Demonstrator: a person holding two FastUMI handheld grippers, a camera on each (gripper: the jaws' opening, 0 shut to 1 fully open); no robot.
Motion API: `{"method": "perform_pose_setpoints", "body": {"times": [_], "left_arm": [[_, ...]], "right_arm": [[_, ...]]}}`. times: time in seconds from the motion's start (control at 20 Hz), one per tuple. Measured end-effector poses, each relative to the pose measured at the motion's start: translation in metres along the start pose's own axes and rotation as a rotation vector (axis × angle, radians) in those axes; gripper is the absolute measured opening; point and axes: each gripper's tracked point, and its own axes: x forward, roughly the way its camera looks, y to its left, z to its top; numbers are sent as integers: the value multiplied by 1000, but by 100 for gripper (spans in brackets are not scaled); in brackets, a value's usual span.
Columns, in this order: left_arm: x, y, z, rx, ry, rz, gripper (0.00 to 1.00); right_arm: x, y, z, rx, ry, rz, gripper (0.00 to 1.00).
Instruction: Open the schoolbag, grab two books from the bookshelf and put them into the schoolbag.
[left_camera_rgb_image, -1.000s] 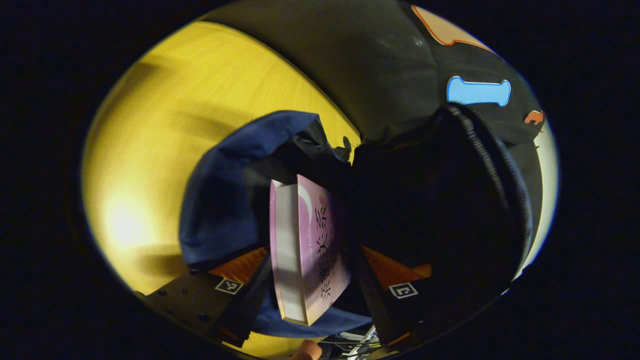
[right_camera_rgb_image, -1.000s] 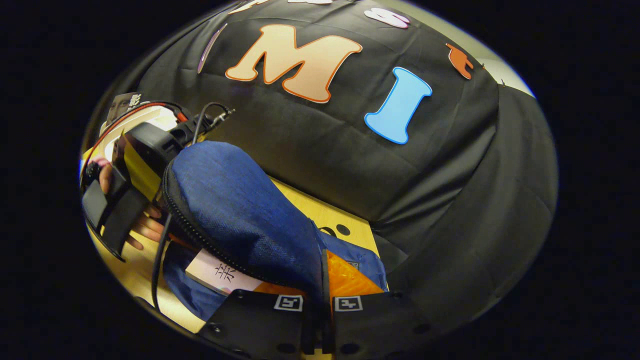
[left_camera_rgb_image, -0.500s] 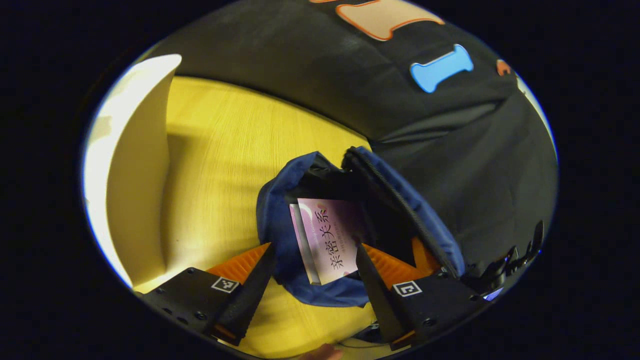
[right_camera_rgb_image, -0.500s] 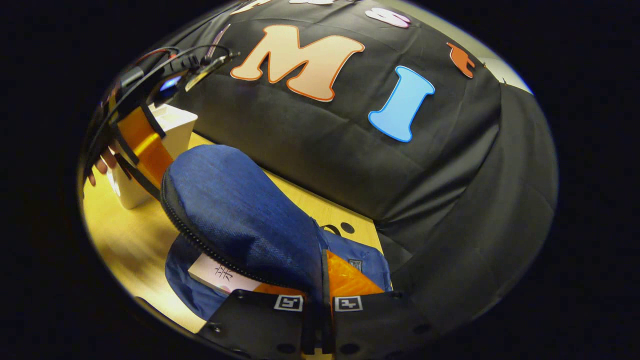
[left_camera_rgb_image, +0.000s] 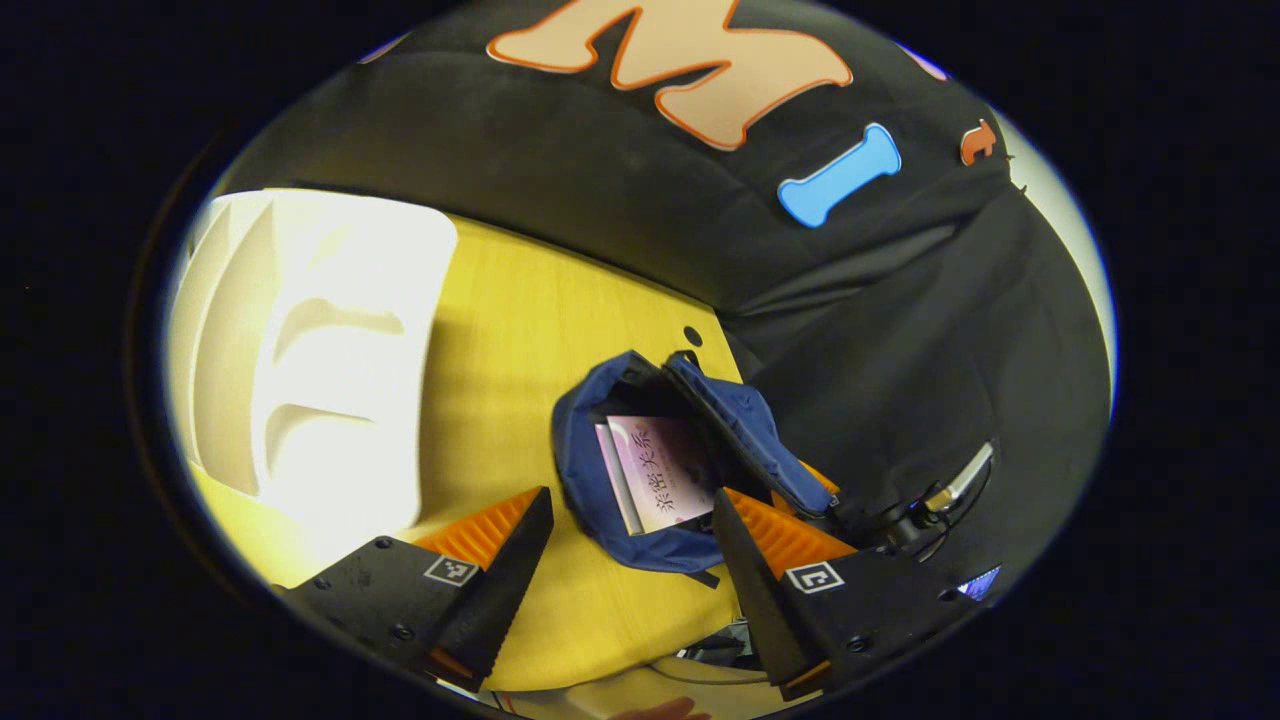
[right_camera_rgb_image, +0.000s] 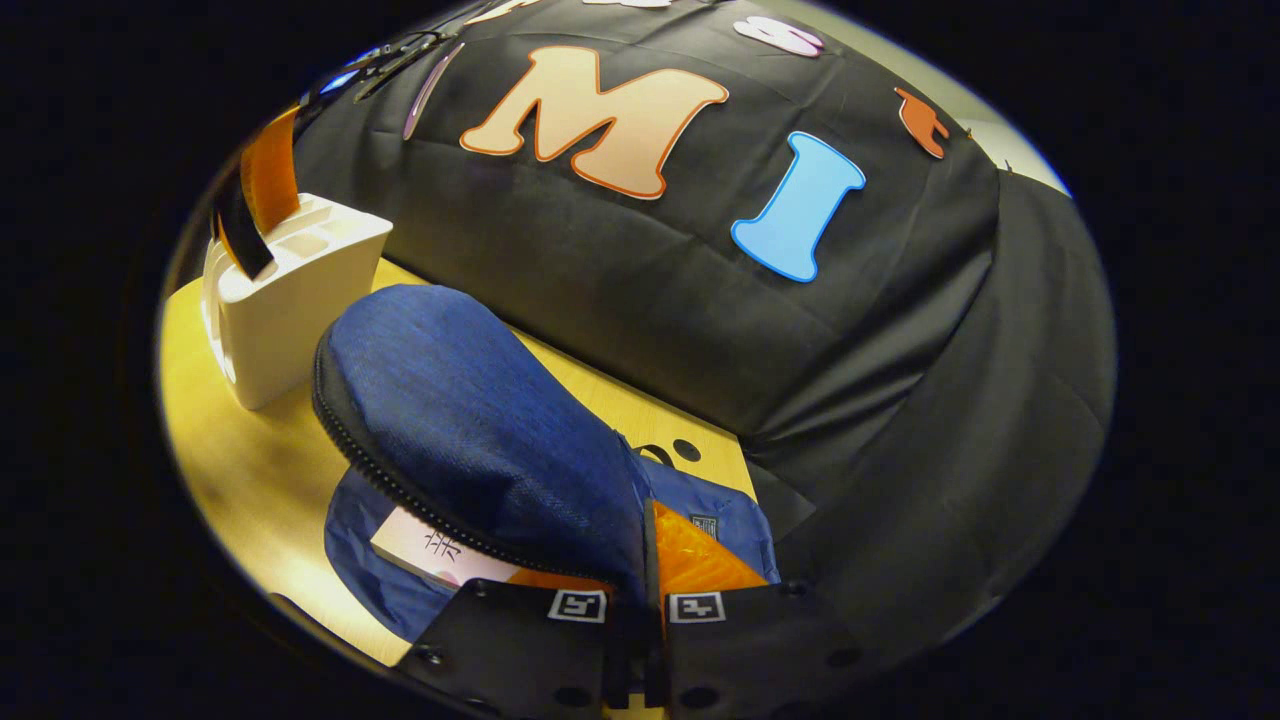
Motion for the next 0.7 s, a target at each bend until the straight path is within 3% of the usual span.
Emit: {"method": "perform_pose_setpoints", "body": {"times": [0.1,0.15,0.35,0.7], "left_arm": [[-29,22,16,2,-28,29,100],[-44,36,23,6,-33,52,95],[-96,94,55,40,-64,155,95],[-178,188,113,0,-126,299,95]], "right_arm": [[1,2,0,-11,11,-18,9],[2,3,0,-24,15,-28,9],[8,14,-1,-38,39,-51,10],[19,23,-3,10,96,-83,10]]}}
